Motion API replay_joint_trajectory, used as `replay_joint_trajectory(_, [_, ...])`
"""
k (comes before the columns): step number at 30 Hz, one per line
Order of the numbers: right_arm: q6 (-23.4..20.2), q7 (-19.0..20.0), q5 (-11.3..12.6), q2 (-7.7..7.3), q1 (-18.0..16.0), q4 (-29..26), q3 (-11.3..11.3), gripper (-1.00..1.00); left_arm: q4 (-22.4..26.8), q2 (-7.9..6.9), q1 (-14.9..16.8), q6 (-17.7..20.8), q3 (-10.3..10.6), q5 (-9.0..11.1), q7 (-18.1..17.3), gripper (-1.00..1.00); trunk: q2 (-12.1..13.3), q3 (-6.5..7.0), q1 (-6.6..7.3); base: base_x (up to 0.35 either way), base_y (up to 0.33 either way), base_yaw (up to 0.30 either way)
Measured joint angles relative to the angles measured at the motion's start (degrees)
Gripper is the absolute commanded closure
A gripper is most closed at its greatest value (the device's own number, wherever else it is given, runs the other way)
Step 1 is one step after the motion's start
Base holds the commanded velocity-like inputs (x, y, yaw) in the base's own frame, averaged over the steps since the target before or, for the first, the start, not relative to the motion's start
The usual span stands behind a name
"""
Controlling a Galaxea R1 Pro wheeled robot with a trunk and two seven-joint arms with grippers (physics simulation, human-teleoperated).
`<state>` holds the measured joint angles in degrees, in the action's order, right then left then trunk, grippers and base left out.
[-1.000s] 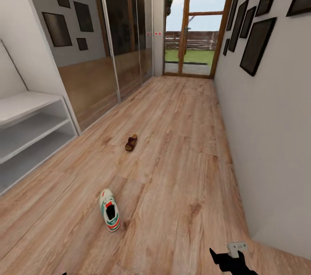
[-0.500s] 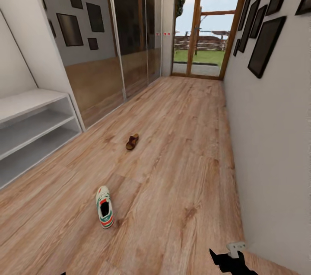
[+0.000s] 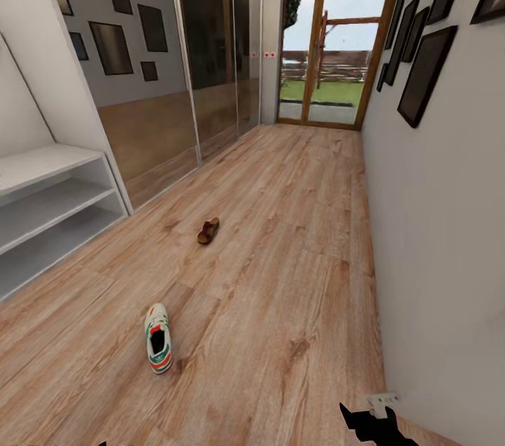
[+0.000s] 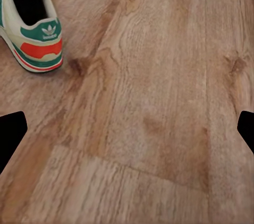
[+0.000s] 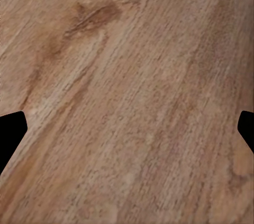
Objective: Pick up the two gym shoes and the two sandals from the corridor floor and place them onto the hallstand (shoe rack) in the corridor, making sure they are on the rack and not on the floor. Arrange them so the two gym shoes are next to each other and the two sandals are next to each other.
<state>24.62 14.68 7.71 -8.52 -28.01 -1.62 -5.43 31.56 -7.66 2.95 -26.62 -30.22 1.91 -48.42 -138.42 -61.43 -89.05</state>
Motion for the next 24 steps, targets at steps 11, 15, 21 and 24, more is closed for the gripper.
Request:
replay_joint_trajectory(11, [0.0, 0.0, 0.0, 0.02, 0.0, 0.0, 0.0, -1.00, 0.0, 0.00, 0.0, 0.0, 0.0, 0.0, 0.0, -1.00, 0.0, 0.00, 0.00, 0.000, -0.002, 0.232])
replay_joint_trajectory(15, [0.0, 0.0, 0.0, 0.02, 0.0, 0.0, 0.0, -1.00, 0.0, 0.00, 0.0, 0.0, 0.0, 0.0, 0.0, -1.00, 0.0, 0.00, 0.00, 0.000, 0.000, 0.274])
replay_joint_trajectory(21, [0.0, 0.0, 0.0, 0.02, 0.0, 0.0, 0.0, -1.00, 0.1, 0.00, 0.0, 0.0, 0.0, -0.1, 0.0, -1.00, 0.0, 0.00, 0.00, 0.022, 0.000, 0.276])
replay_joint_trajectory(24, [0.0, 0.0, 0.0, 0.02, 0.0, 0.0, 0.0, -1.00, 0.1, 0.00, 0.0, 0.0, 0.0, 0.0, 0.0, -1.00, 0.0, 0.00, 0.01, 0.071, 0.000, 0.277])
